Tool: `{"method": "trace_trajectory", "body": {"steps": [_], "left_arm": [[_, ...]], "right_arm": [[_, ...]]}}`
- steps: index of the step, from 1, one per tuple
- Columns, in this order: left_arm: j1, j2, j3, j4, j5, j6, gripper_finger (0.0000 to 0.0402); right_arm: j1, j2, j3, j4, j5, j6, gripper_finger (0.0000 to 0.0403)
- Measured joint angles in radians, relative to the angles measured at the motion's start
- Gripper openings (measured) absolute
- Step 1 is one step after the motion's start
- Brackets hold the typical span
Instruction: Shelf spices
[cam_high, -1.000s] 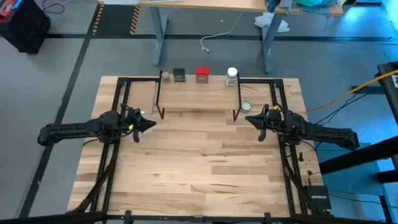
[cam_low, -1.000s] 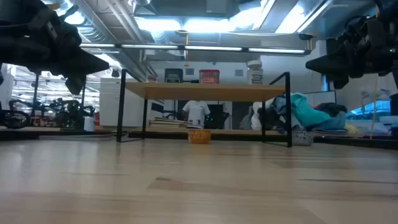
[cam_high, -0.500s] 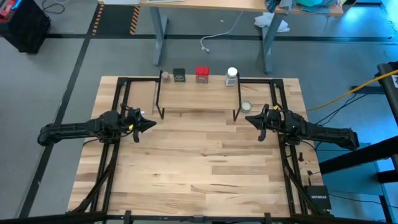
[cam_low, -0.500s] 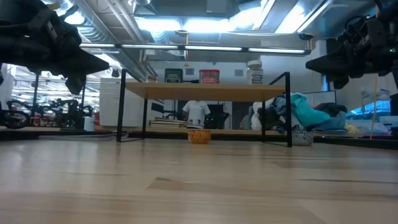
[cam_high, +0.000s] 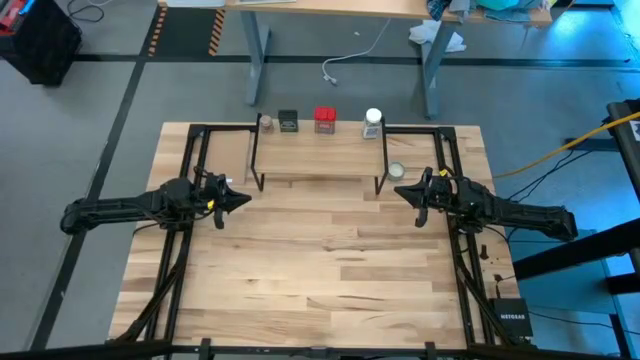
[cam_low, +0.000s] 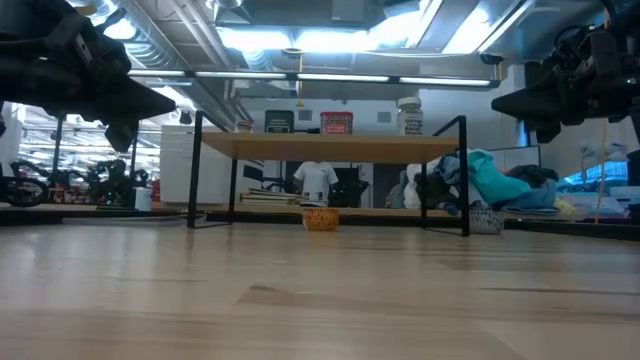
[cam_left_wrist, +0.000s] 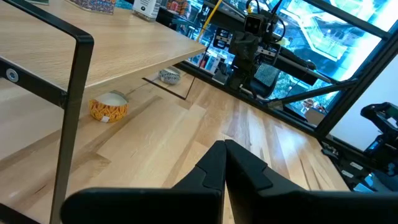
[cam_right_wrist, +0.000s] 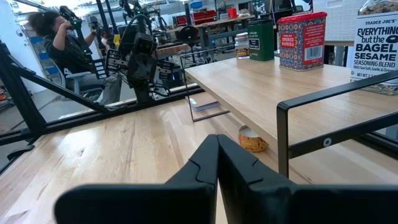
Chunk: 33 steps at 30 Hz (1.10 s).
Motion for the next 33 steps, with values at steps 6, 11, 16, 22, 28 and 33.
{"method": "trace_trajectory", "body": {"steps": [6,11,16,22,28,33], "left_arm": [[0.0,0.0,0.0,0.0,0.0,0.0,0.0001],[0.0,0.0,0.0,0.0,0.0,0.0,0.0001],[0.0,0.0,0.0,0.0,0.0,0.0,0.0001],[0.0,0.0,0.0,0.0,0.0,0.0,0.0001],[0.0,0.0,0.0,0.0,0.0,0.0,0.0001],[0.0,0.0,0.0,0.0,0.0,0.0,0.0001]], "right_arm": [[0.0,-0.001,0.0,0.046,0.0,0.036,0.001],[0.0,0.0,0.0,0.158,0.046,0.268,0.001],[0.0,0.0,0.016,0.272,0.065,0.369,0.001],[0.0,0.032,0.148,0.279,0.075,0.342,0.001],[0.0,0.2,0.335,0.223,0.037,0.302,0.001],[0.0,0.439,0.539,0.119,0.064,0.199,0.001]]}}
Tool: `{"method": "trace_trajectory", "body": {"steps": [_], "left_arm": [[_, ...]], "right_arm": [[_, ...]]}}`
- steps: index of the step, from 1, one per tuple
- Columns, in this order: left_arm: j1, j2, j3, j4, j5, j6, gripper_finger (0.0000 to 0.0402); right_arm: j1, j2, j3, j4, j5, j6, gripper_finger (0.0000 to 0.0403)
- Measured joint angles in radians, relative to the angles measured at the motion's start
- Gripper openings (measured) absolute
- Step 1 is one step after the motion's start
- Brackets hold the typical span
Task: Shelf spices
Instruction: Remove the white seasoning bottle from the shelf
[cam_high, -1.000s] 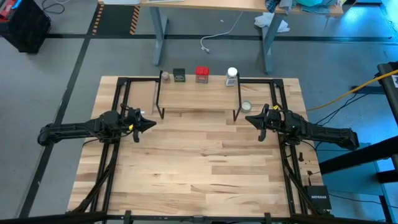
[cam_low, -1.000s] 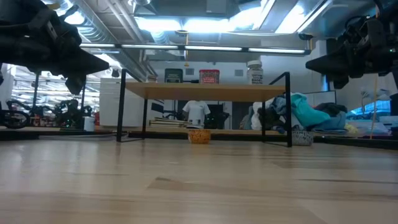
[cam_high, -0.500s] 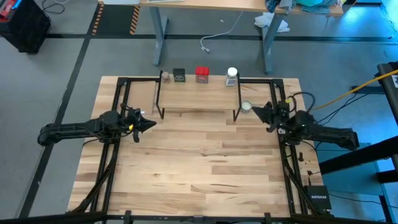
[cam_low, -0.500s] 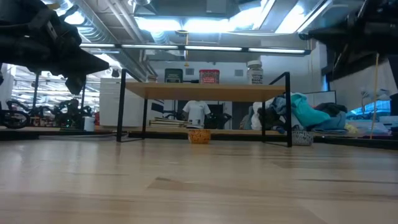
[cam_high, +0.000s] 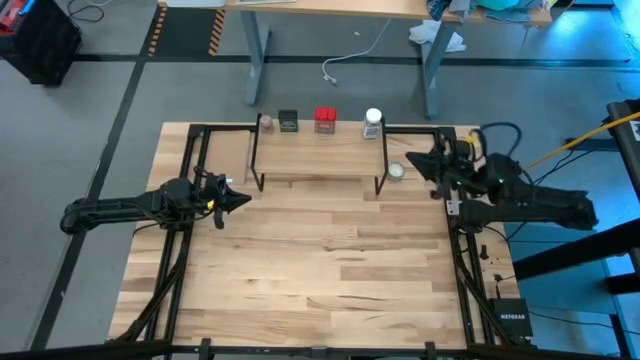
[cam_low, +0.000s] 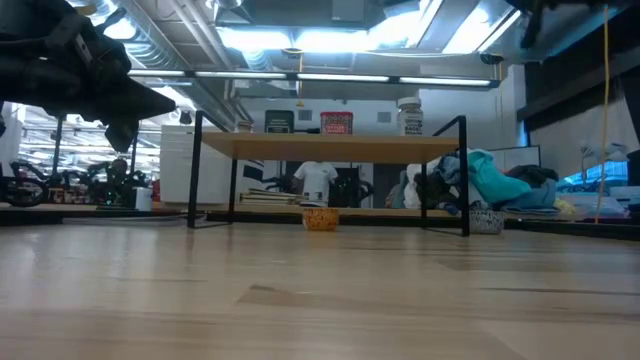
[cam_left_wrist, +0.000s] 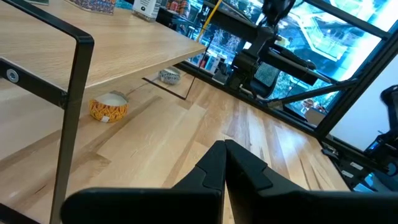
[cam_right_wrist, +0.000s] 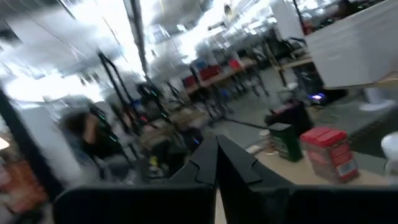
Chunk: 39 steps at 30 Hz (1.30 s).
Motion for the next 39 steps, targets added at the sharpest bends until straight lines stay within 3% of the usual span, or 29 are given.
{"method": "trace_trajectory", "body": {"steps": [8,15,20,24,28,31,35,39], "left_arm": [[0.0,0.0,0.0,0.0,0.0,0.0,0.0001],[0.0,0.0,0.0,0.0,0.0,0.0,0.0001],[0.0,0.0,0.0,0.002,-0.004,0.0,0.0001],[-0.001,0.0,0.0,0.024,-0.09,-0.015,0.0001],[0.0,0.0,0.0,0.106,-0.123,-0.051,0.0001],[0.0,0.0,0.0,0.288,-0.117,-0.072,0.0001],[0.0,0.005,0.005,0.53,-0.052,-0.061,0.0001],[-0.001,0.022,0.075,0.552,-0.039,0.025,0.0001]], "right_arm": [[0.0,0.36,0.317,0.013,0.102,-0.279,0.001],[0.0,0.596,0.553,-0.102,0.1,-0.443,0.001],[0.0,0.747,0.76,-0.291,0.041,-0.523,0.001],[0.0,0.865,0.929,-0.469,0.133,-0.573,0.001],[-0.006,0.934,1.027,-0.547,0.306,-0.63,0.001],[-0.03,0.943,1.042,-0.579,0.373,-0.622,0.001],[-0.093,0.934,1.042,-0.666,0.322,-0.543,0.001],[-0.16,0.933,1.042,-0.728,0.24,-0.532,0.001]]}}
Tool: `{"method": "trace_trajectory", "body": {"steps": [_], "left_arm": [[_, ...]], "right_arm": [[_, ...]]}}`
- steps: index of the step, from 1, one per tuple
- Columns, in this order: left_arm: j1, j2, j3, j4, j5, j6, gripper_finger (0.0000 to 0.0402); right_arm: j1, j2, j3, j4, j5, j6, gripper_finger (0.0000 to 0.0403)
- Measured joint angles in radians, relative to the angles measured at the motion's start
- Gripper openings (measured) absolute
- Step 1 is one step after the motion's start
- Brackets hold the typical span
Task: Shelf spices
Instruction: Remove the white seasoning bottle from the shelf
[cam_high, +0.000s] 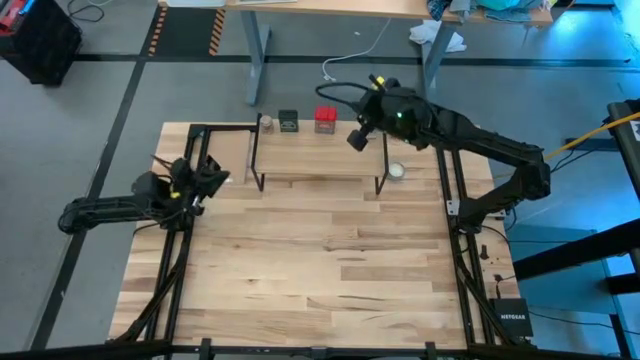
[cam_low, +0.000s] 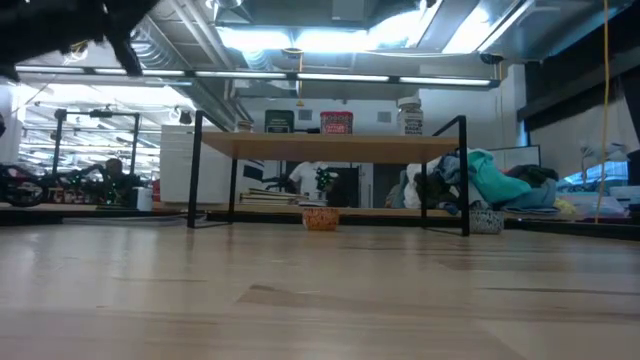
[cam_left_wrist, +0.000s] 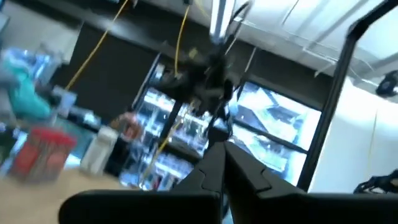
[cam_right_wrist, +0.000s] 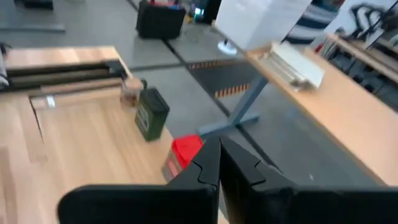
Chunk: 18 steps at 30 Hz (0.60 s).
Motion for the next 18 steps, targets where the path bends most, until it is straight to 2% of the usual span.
{"method": "trace_trajectory", "body": {"steps": [4,11,18], "left_arm": [[0.001,0.078,0.099,-0.003,0.001,0.09,0.0001],[0.001,0.313,0.305,-0.023,0.015,0.297,0.0001],[0.02,0.485,0.541,-0.223,-0.006,0.433,0.0002]], "right_arm": [[-0.047,0.003,0.0,-0.026,-0.009,0.0,0.001],[-0.084,0.004,0.0,-0.029,0.019,-0.009,0.001],[-0.082,0.004,0.036,-0.212,0.064,-0.007,0.001]]}}
